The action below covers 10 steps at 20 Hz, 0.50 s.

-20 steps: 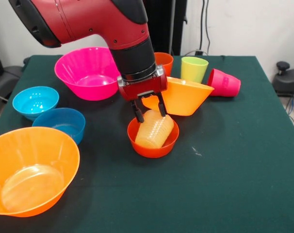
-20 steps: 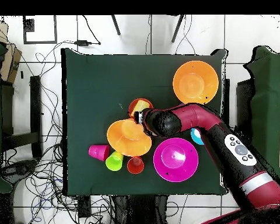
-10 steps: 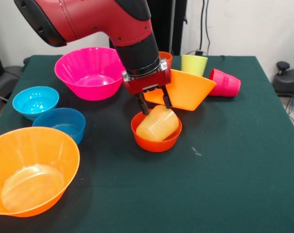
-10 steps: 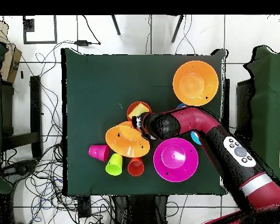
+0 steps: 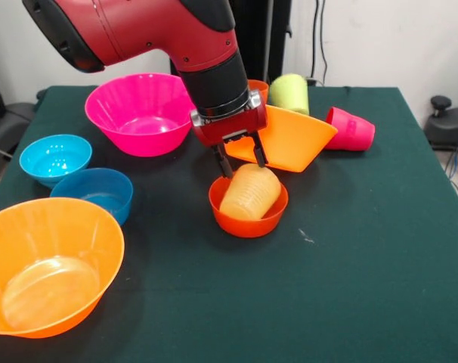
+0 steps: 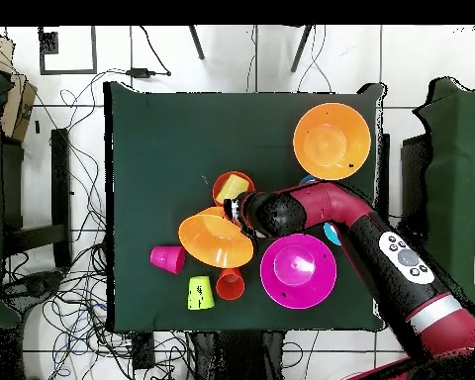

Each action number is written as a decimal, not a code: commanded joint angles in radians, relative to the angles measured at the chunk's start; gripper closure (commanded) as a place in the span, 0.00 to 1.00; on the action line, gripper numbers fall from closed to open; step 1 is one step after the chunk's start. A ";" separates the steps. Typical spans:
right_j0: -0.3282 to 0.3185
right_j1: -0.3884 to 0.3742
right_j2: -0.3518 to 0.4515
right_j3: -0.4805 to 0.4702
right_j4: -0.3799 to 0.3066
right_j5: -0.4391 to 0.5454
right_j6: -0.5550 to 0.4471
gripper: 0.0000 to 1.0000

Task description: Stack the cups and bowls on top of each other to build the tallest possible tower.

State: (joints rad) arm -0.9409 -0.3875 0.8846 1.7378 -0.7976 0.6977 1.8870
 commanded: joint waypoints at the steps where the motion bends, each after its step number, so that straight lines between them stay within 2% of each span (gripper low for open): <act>1: 0.040 0.019 -0.030 0.017 -0.160 0.005 -0.376 0.00; 5: 0.043 0.030 -0.029 0.010 -0.162 0.005 -0.385 0.00; 10: 0.044 0.053 -0.023 -0.011 -0.132 0.033 -0.414 0.00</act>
State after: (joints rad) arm -0.9360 -0.3876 0.8898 1.7378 -0.8105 0.6977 1.8344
